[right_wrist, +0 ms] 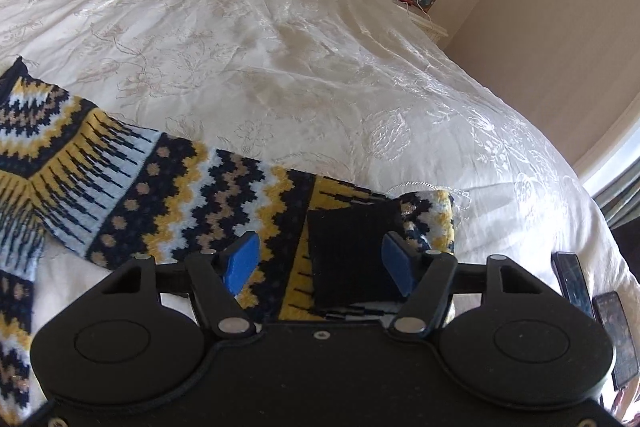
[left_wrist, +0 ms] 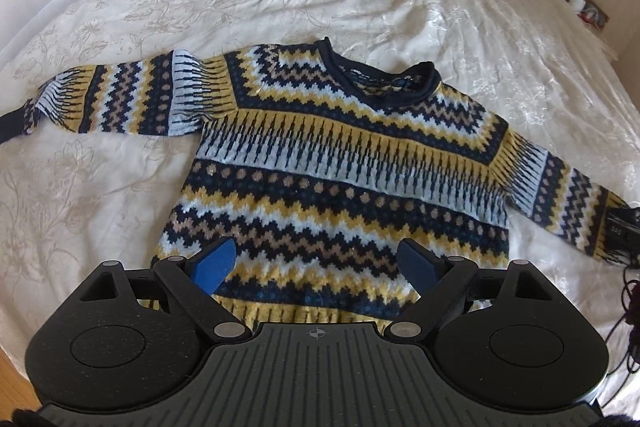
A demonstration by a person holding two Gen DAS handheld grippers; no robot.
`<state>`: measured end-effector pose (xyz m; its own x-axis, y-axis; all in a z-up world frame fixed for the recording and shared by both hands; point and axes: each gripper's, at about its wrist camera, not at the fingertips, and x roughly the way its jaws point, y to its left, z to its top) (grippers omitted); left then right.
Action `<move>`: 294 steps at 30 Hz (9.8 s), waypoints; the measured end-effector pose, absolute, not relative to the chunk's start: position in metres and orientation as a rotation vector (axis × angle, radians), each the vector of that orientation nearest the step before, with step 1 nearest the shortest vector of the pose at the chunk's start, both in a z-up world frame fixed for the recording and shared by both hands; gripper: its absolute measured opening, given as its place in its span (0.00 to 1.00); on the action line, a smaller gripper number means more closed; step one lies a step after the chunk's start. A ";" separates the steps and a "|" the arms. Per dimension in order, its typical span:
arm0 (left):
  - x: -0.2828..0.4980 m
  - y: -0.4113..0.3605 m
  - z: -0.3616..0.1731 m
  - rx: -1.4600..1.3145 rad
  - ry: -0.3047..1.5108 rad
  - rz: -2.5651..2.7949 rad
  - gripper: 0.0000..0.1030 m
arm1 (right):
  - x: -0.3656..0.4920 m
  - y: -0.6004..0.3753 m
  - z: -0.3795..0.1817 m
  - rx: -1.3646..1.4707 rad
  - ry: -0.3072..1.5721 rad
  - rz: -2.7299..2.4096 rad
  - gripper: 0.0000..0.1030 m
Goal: Fold small clothes
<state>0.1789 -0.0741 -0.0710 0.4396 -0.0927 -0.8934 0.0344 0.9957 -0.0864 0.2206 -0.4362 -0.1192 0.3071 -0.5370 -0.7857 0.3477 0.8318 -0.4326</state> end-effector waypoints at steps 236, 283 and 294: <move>0.249 0.248 -0.148 -0.353 1.044 0.142 0.77 | 0.198 -0.168 -0.201 0.077 1.387 -0.070 1.00; 0.323 0.383 -0.142 -0.883 0.698 0.402 0.09 | 0.227 -0.169 -0.144 0.314 1.251 -0.026 0.99; 0.319 0.286 -0.012 -0.759 0.506 0.081 0.09 | 0.209 -0.189 -0.137 0.343 1.228 0.042 0.99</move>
